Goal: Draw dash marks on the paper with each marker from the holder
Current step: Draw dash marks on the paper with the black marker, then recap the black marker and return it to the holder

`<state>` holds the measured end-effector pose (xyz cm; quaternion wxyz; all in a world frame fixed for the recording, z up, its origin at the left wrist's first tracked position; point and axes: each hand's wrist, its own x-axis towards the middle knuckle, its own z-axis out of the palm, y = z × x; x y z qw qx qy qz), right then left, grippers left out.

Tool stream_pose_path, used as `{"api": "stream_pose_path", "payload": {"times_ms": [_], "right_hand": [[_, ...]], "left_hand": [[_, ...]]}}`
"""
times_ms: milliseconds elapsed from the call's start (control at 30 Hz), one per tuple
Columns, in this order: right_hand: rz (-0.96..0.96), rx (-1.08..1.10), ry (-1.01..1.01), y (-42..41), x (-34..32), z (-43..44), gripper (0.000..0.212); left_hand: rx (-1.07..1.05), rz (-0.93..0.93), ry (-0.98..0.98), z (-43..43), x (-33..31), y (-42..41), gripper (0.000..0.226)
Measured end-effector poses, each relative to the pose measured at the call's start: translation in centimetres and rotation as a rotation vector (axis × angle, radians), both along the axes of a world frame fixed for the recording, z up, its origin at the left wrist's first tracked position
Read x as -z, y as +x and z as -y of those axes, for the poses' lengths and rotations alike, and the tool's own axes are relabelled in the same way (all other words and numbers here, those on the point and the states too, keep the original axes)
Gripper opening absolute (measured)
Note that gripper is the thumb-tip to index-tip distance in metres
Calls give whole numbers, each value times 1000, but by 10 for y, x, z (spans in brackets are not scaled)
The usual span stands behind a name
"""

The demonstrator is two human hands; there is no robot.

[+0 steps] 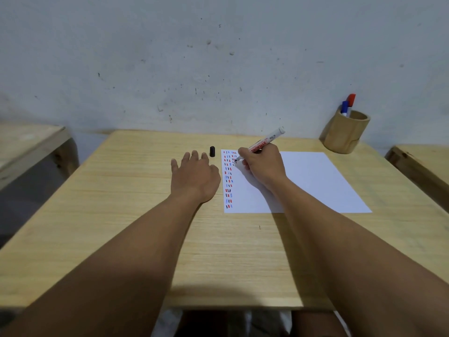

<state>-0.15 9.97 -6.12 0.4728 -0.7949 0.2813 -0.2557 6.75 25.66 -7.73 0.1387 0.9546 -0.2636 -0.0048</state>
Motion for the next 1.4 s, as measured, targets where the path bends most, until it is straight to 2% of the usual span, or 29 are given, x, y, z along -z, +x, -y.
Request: {"api": "stream_pose_path", "payload": {"times_ms": [133, 200, 400, 600, 667, 800, 900, 1067, 1400], "right_hand": [[10, -17, 46, 1, -1, 1, 30], [30, -22, 76, 3, -2, 1, 32], [84, -26, 156, 3, -9, 2, 20], [178, -15, 283, -3, -23, 0, 23], [215, -37, 302, -5, -31, -1, 20], [262, -43, 286, -13, -48, 0, 15], [334, -42, 360, -20, -65, -1, 15], [462, -55, 519, -37, -98, -2, 13], [538, -79, 568, -62, -123, 3, 6]], "left_hand": [[-97, 31, -212, 3, -8, 3, 43], [-125, 58, -280, 7, -15, 7, 42], [-19, 107, -235, 14, -19, 28, 43], [1, 101, -343, 15, -18, 28, 28], [-27, 42, -454, 17, -25, 24, 21], [-123, -149, -814, 29, -49, 15, 17], [-132, -186, -966, 37, -73, 8, 15], [-124, -240, -1099, 45, -104, -7, 15], [-85, -478, -1233, 53, -134, -32, 11]]}}
